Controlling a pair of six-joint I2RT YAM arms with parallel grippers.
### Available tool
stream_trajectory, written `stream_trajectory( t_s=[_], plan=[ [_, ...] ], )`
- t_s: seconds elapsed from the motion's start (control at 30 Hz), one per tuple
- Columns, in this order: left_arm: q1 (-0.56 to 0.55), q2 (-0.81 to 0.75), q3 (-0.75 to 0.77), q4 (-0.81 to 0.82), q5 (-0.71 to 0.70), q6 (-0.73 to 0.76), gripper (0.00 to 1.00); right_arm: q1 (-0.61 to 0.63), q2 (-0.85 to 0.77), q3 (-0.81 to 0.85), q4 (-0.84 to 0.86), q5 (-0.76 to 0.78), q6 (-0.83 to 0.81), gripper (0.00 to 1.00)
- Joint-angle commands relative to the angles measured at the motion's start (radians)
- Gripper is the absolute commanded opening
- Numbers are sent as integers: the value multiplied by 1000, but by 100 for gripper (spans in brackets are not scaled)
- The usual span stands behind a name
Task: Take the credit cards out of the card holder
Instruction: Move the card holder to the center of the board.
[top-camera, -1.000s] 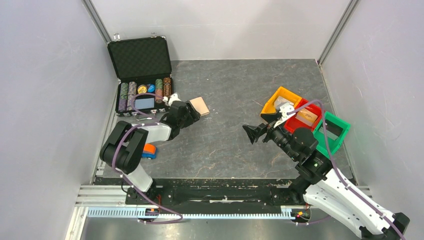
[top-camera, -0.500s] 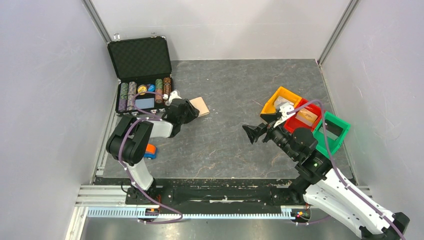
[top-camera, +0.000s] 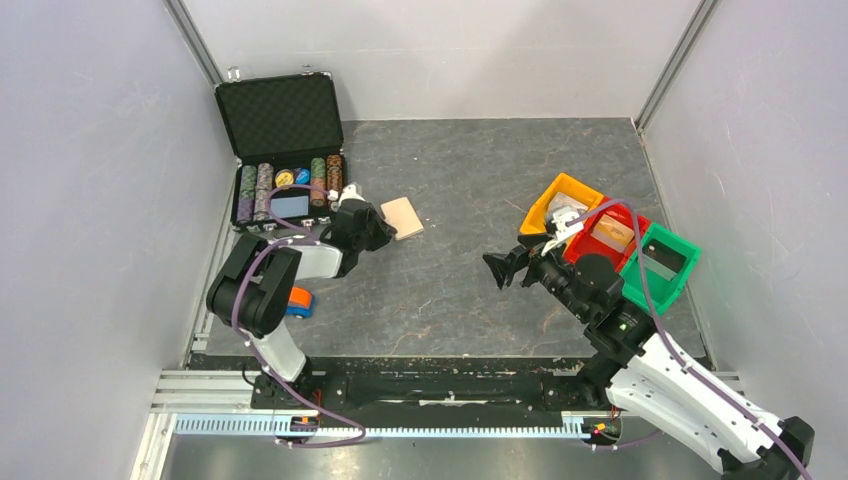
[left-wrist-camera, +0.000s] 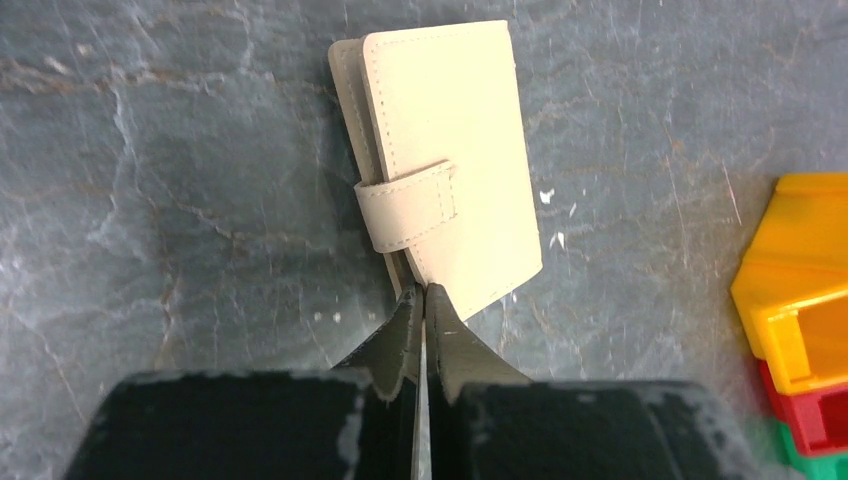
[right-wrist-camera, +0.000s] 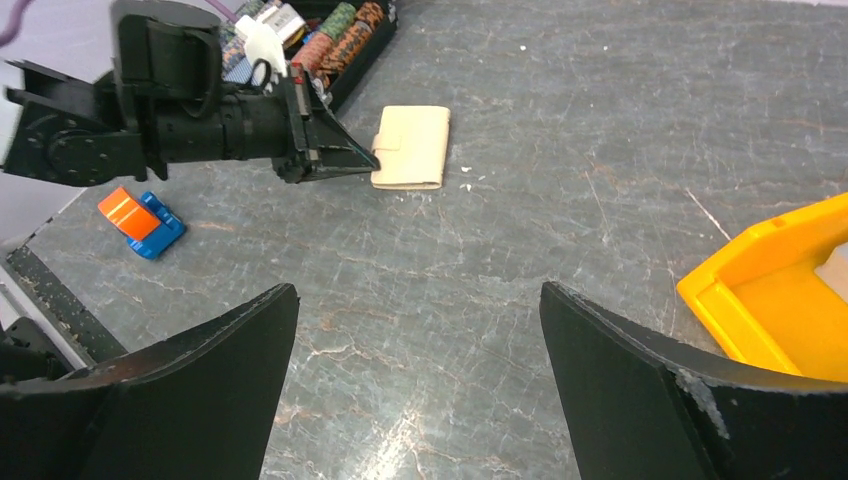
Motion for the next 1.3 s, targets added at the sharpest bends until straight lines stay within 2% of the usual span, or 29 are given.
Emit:
stream_trajectory(
  t_s=[0.0,0.23,0.47,0.7,0.87,1.0,1.1,1.17,1.27],
  plan=[
    [0,-84,-53,-31,98,-7,2,2,11,-29,4,34,46,94],
    [-35,-224,-160,-56,195,-58,2,1,67,-62,-26,21,84,93],
    [-129,-421,-298,-93,231,-124,2,1,176,-127,53,-79,175,90],
    [-215,-558,-424,-97,240,-205,2,1,289,-229,227,-205,294,81],
    [-259,-607,-453,-135,239,-237,3,2,374,-280,375,-280,379,69],
    [-259,-670,-407,-300,177,-202,27,2,446,-289,463,-316,429,60],
    [-259,-718,-354,-437,94,-146,41,1,490,-293,512,-319,463,57],
    [-260,-743,-328,-503,42,-124,47,5,525,-292,553,-320,494,56],
    [-259,-747,-319,-508,18,-105,49,20,577,-271,582,-312,516,54]
  ],
)
